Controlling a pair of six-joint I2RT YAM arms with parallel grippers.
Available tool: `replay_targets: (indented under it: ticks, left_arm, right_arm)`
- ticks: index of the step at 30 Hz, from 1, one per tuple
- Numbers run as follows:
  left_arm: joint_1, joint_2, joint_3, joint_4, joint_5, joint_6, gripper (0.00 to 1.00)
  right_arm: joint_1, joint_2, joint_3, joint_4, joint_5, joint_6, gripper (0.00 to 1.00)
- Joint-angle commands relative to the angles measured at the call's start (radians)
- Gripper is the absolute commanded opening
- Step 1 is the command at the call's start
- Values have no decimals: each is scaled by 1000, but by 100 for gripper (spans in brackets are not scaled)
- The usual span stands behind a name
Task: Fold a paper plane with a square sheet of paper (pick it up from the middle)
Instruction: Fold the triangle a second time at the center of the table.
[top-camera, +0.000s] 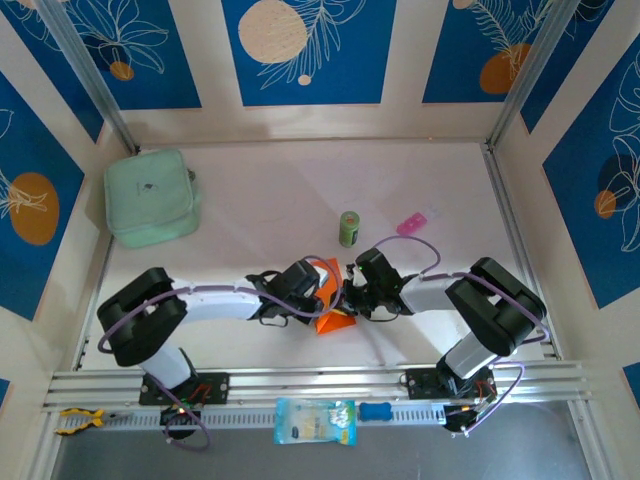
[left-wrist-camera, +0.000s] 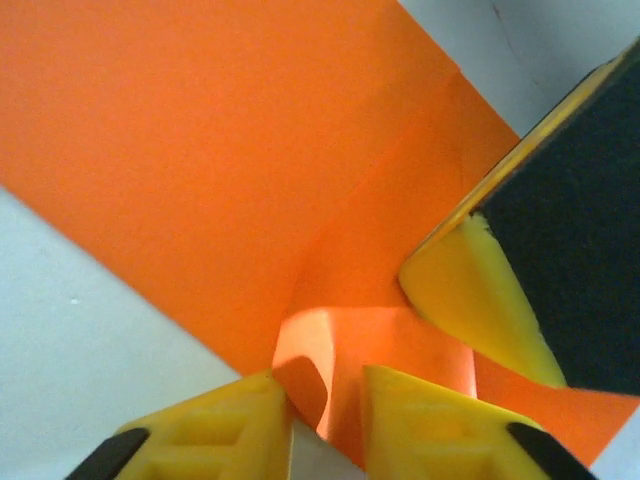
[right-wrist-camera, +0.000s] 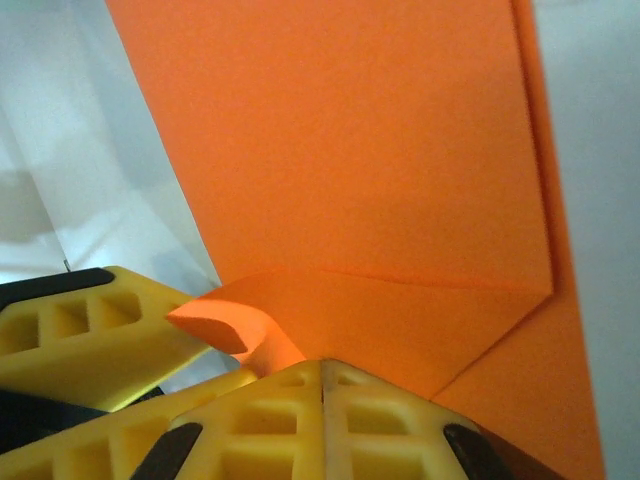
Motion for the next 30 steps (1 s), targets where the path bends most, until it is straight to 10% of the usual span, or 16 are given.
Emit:
replay_targets:
  ticks: [1, 6, 16, 30]
  left_arm:
    - [17, -73, 46, -85, -29, -34, 33]
    - [17, -168, 30, -93, -10, -83, 36]
    - [2, -109, -15, 93, 317, -183, 10]
    - [0, 28, -15, 113, 340, -207, 9]
  right_arm:
    - [-4, 9, -26, -65, 36, 16, 0]
    - [-2, 11, -33, -55, 44, 36, 0]
    - [1, 9, -33, -55, 50, 42, 0]
    - [1, 9, -31, -58, 48, 40, 0]
